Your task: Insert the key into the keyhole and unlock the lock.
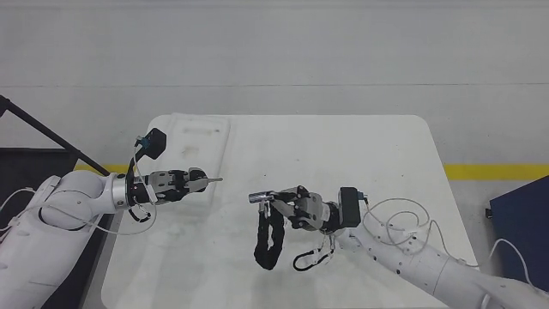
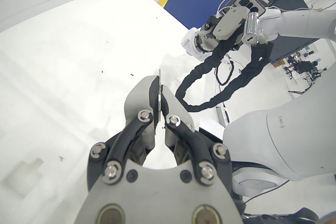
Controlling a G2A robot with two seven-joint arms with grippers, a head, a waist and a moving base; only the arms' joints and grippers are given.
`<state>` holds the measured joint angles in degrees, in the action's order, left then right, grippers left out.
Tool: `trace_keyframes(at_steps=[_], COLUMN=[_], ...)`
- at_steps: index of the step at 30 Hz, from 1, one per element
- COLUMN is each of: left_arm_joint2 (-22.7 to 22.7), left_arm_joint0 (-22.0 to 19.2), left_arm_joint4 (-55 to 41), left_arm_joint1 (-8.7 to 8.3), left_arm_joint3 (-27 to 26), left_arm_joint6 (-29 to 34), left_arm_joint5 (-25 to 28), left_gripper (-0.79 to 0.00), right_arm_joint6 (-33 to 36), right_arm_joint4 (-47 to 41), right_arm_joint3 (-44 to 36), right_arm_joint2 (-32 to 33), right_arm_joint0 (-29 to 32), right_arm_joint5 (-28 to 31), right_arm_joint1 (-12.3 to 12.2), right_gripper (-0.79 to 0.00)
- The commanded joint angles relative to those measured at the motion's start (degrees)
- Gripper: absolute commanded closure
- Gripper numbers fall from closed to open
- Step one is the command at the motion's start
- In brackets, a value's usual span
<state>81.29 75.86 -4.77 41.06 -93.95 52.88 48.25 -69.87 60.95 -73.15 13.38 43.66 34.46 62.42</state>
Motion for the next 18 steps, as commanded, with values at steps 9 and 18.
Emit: trace_keyframes(at_steps=[9, 18], left_arm_joint2=[0.00, 0.00], left_arm_joint0=[0.00, 0.00], left_arm_joint4=[0.00, 0.00], left_arm_joint1=[0.00, 0.00], left_arm_joint3=[0.00, 0.00], left_arm_joint6=[0.00, 0.00], left_arm_joint5=[0.00, 0.00], left_gripper=[0.000, 0.000], right_arm_joint6=[3.22, 4.98], right_arm_joint4=[-5.03, -7.13], right_arm_joint3=[2.24, 3.19], right_arm_joint2=[1.53, 3.97], right_arm_joint0=[0.29, 2.96], right_arm_joint5=[3.20, 4.98], right_arm_joint1=[0.13, 0.47], right_gripper=[0.000, 0.000])
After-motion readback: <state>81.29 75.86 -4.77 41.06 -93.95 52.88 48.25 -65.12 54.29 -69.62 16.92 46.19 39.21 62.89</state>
